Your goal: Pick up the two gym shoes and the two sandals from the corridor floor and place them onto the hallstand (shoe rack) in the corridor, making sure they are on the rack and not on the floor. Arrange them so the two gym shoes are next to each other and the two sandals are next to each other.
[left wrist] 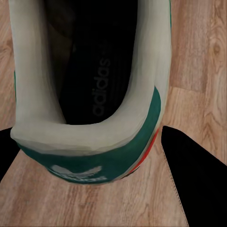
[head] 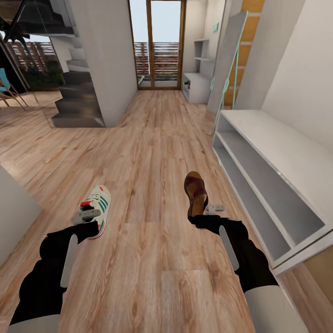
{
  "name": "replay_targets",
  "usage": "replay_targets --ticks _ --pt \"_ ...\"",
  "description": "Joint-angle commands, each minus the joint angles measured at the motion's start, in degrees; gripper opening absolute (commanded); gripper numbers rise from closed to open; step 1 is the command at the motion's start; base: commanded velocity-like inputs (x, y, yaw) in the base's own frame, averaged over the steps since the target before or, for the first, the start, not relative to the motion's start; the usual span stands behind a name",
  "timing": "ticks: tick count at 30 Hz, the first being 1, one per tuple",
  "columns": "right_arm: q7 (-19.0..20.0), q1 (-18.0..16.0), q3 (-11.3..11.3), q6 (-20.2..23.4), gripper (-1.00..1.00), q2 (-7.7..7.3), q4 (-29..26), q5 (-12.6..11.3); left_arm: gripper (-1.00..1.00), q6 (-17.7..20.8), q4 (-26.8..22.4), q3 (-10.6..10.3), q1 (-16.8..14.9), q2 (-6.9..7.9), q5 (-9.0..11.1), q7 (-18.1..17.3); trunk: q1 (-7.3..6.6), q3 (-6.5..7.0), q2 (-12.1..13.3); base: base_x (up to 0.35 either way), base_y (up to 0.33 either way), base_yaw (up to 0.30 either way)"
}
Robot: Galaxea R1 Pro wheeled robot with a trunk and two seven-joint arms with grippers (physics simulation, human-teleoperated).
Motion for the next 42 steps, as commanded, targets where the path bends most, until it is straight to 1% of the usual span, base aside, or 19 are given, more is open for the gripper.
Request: replay_targets --ticks 1,42 --pt "-0.21 -0.02 0.00 0.02 -1.00 0.00 -0.01 -0.26 -1.00 0.00 0.00 0.00 0.00 0.00 -0.03 -0.01 0.00 0.00 0.00 0.336 0.000 0.000" --pt "-0.26 0.02 0.01 0.02 -1.00 0.08 0.01 -0.03 -1.00 0.00 0.08 0.09 0.00 0.00 -0.03 -0.10 0.00 0.00 0.00 0.336 0.000 0.000"
